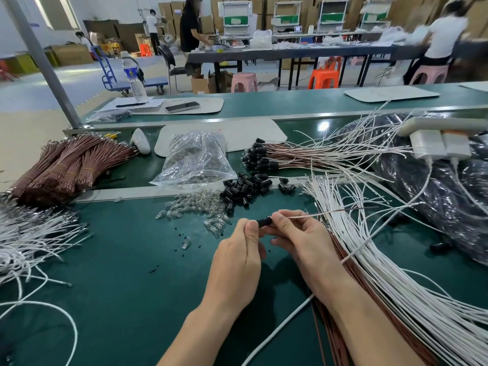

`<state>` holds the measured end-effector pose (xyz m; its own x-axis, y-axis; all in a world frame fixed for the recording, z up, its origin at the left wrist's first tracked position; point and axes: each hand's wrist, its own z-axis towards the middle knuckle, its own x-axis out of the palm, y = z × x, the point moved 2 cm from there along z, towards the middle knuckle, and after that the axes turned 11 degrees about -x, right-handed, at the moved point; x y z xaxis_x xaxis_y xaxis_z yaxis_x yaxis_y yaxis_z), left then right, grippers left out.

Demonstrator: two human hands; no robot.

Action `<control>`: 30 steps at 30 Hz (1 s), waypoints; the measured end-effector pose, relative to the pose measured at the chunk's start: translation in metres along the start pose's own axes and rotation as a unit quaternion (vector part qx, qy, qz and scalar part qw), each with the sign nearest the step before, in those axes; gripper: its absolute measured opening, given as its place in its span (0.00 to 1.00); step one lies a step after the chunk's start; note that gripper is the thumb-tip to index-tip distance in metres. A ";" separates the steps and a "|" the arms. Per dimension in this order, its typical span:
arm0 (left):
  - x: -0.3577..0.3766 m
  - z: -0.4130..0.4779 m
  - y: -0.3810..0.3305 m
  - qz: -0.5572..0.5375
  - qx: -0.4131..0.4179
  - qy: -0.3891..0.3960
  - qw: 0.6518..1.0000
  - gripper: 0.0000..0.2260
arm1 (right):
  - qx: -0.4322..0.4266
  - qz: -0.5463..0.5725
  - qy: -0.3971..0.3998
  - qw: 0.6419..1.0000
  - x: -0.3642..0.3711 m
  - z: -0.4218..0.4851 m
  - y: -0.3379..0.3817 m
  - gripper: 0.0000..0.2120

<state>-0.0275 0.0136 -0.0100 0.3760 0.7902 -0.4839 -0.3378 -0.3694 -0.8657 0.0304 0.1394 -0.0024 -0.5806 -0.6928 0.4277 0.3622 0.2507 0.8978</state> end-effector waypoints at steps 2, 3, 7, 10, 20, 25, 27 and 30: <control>-0.002 0.000 0.000 0.011 0.009 -0.016 1.000 0.20 | -0.004 0.002 -0.008 1.000 -0.001 0.001 0.001 0.16; -0.002 0.001 0.000 0.011 0.014 -0.017 1.000 0.18 | -0.004 0.002 -0.010 1.000 -0.002 0.001 0.001 0.16; 0.000 0.002 -0.001 0.013 0.050 0.007 0.999 0.14 | 0.009 0.006 0.021 1.000 -0.004 0.001 0.001 0.18; -0.001 0.005 0.000 -0.001 0.061 -0.006 0.998 0.08 | 0.016 -0.015 0.030 0.999 -0.003 0.001 0.000 0.18; -0.001 0.009 0.004 -0.035 0.069 0.029 0.997 0.08 | -0.007 -0.081 0.018 0.997 -0.005 0.000 -0.001 0.03; -0.001 0.009 0.005 -0.071 0.056 0.025 0.996 0.10 | -0.021 -0.086 0.009 0.996 -0.007 0.001 -0.001 0.03; -0.002 0.009 0.006 -0.095 0.046 0.019 0.994 0.09 | -0.017 -0.064 0.024 0.997 -0.005 0.000 -0.002 0.10; -0.004 0.011 0.008 -0.115 0.039 0.015 0.992 0.08 | 0.009 -0.043 0.050 0.998 -0.001 -0.002 -0.003 0.14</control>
<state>-0.0411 0.0124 -0.0133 0.4759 0.8340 -0.2790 -0.3045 -0.1414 -0.9420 0.0311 0.1382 -0.0060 -0.5332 -0.7755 0.3381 0.3004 0.2001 0.9326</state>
